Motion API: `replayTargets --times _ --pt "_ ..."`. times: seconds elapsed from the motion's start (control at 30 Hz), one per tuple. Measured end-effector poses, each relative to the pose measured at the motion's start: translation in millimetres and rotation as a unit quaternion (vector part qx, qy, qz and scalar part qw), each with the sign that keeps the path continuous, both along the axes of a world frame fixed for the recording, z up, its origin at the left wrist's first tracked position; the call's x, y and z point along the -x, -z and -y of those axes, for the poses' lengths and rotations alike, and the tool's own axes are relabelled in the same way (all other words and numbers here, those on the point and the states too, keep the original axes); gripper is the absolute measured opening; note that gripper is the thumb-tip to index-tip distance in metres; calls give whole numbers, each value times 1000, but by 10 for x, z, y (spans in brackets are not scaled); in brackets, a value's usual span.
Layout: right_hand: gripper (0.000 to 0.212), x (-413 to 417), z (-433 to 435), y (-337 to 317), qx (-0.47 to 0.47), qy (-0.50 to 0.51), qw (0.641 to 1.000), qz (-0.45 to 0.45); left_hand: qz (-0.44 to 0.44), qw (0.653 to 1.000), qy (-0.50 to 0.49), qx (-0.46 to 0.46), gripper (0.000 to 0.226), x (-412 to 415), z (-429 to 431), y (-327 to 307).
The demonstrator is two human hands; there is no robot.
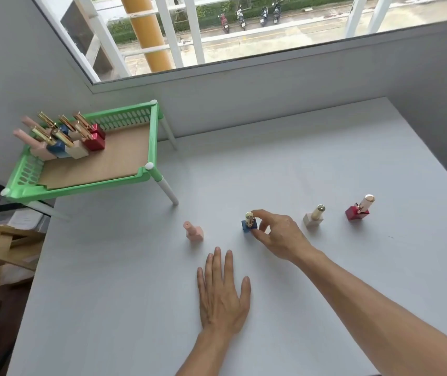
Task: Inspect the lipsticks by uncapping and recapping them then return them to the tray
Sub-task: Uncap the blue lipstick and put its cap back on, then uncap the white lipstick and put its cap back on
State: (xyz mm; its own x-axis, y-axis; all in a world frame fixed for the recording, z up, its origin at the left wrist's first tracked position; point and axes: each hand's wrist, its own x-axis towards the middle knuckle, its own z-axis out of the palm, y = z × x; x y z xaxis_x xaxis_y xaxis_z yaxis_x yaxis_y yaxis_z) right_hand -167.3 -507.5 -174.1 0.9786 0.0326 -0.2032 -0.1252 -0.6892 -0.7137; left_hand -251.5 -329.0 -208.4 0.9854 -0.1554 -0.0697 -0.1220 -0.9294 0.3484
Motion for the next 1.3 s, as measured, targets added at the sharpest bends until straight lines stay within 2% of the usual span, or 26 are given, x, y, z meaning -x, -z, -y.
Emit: replayTargets --times 0.1,0.17,0.47,0.67,1.03,1.13,1.3 --pt "45 92 46 -11 11 -4 1000 -15 6 1000 9 11 68 -3 25 1" --pt "50 189 106 -29 9 12 1000 -7 11 1000 13 14 69 -9 67 3" --pt "21 737 548 -65 -11 150 985 82 11 997 71 22 72 -1 571 47" --pt "22 820 846 -22 -3 204 977 62 18 997 73 20 68 -53 870 52" --pt "44 522 1057 40 -17 154 988 29 19 999 45 14 72 -87 1084 56" --pt "41 458 1075 35 -13 130 991 32 13 999 40 9 73 -91 1099 55" --pt "23 410 1099 24 -4 112 992 49 13 999 36 6 72 -96 1107 46"
